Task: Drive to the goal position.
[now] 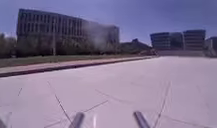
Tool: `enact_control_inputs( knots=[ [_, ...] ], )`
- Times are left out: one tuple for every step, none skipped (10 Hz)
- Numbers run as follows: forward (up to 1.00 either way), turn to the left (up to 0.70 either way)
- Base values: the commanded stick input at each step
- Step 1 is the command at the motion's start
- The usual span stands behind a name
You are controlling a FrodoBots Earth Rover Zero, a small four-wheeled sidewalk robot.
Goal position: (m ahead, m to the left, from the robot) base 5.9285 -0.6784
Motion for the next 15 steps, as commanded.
enact_control_inputs(
  knots=[
    [1.0,-0.27],
    [1.0,-0.27],
    [1.0,-0.27],
    [1.0,-0.27],
    [1.0,-0.27],
    [1.0,-0.23],
    [1.0,-0.08],
    [1.0,0.0],
    [1.0,0.0],
    [1.0,0.0],
    [1.0,0.0],
    [1.0,0.0],
    [1.0,0.0],
    [1.0,0.0],
    [1.0,0.0]
  ],
)
